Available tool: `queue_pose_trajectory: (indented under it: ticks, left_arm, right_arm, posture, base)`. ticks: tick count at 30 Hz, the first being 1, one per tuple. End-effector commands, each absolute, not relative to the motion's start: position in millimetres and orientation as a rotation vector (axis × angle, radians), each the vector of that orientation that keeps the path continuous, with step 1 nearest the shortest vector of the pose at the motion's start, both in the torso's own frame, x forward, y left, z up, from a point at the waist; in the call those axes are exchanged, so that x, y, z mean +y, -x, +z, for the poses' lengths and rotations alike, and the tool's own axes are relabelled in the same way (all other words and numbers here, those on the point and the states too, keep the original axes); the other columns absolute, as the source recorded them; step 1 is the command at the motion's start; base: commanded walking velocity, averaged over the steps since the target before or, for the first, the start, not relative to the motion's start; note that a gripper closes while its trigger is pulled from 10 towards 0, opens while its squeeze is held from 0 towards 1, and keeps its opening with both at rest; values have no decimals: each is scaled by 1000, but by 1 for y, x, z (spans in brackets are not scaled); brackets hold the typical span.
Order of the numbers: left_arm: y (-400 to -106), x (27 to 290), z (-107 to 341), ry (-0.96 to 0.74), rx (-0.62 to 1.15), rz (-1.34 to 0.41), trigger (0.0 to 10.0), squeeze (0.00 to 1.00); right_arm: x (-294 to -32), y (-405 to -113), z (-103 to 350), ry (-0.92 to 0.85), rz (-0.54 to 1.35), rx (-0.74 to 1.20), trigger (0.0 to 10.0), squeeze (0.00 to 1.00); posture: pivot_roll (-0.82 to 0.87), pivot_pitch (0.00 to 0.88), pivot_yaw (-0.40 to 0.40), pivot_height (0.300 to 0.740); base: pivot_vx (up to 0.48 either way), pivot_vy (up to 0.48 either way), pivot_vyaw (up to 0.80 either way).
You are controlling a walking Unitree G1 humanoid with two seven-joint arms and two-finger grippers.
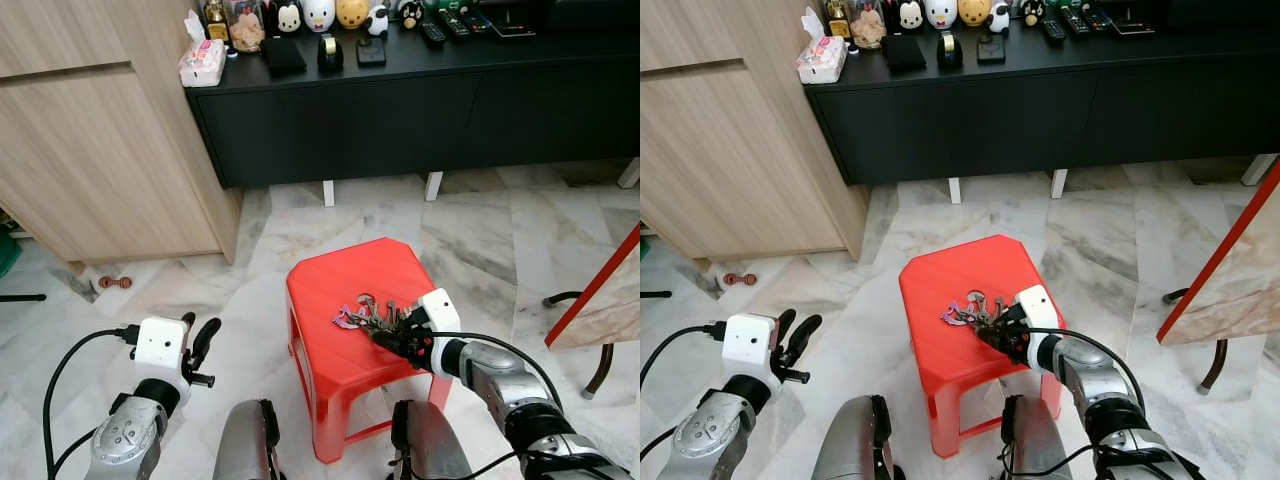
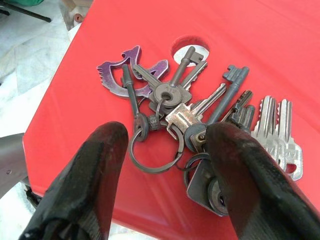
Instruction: Hang keys on a hook
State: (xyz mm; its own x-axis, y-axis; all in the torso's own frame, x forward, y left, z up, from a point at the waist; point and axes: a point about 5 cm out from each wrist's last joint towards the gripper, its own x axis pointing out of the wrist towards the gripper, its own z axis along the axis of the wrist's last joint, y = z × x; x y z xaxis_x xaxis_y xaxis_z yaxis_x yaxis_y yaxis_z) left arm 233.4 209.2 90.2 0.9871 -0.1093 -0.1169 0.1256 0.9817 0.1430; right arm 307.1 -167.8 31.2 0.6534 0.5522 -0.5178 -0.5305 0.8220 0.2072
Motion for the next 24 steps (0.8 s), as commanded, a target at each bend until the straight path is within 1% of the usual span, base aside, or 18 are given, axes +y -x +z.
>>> queue_pose_trajectory:
  ticks: [1,6,12,17,20,22,24]
  left_arm:
    - [-233,214,87,-168,123,-113,10000,0]
    - [-234,213,87,-168,123,-117,10000,0]
    - [-234,212,87,-169,121,-118,10000,0]
    - [-235,212,86,-169,119,-118,10000,0]
    - [-236,212,86,-169,119,-119,10000,0]
    - [-236,212,86,-169,118,-119,10000,0]
    - [-236,212,86,-169,117,-118,10000,0]
  right_arm:
    - [-169,-305,33,-51,620,592,10000,0]
    - [-172,-300,34,-93,615,574,10000,0]
    - [-172,-296,34,-104,608,562,10000,0]
    - [-178,-299,39,-164,508,502,10000,0]
    - [-176,-298,38,-190,501,502,10000,0]
    - [-174,-296,35,-195,504,515,10000,0]
    - [-171,-294,32,-134,520,522,10000,0]
  posture:
    - [67,87,57,580]
    - [64,86,57,580]
    - [61,84,56,580]
    - [61,84,55,580]
    - [60,83,54,580]
    - [63,82,53,580]
    - [65,80,52,580]
  base:
    - [0,0,0]
    - [0,0,0]
    - [0,0,0]
    - [0,0,0]
    - [0,0,0]
    - [0,0,0]
    - [0,0,0]
